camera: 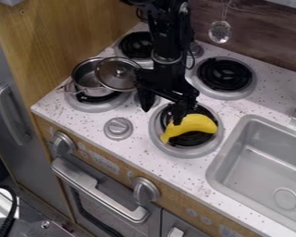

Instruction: Remove the lid of the pot and put it on the right top burner

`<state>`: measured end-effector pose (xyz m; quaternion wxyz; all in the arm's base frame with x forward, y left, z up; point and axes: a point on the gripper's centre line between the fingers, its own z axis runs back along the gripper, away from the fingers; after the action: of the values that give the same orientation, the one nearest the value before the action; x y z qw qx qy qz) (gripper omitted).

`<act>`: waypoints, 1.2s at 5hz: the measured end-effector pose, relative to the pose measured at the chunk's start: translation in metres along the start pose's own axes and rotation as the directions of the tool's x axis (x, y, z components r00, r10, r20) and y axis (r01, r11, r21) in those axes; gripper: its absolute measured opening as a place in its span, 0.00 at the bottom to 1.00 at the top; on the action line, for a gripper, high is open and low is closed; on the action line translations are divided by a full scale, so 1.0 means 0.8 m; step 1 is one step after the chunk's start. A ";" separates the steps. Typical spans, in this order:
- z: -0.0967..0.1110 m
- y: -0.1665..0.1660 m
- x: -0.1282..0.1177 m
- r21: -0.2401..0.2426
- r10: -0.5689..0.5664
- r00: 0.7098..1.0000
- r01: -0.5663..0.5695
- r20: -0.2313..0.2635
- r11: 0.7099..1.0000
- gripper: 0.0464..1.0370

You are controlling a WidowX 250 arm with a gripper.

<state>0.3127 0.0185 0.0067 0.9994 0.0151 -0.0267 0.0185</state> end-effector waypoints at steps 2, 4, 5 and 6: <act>-0.001 0.020 0.014 0.029 0.034 0.999 -0.034 0.004 0.999 0.96; 0.020 0.085 0.060 0.059 0.120 0.988 -0.126 0.093 0.990 0.96; 0.021 0.123 0.083 0.106 0.152 0.976 -0.169 0.155 0.980 0.96; 0.010 0.143 0.103 0.151 0.170 0.971 -0.196 0.170 0.969 0.96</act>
<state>0.3898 0.1352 0.0224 0.9834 0.0977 -0.1043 0.1119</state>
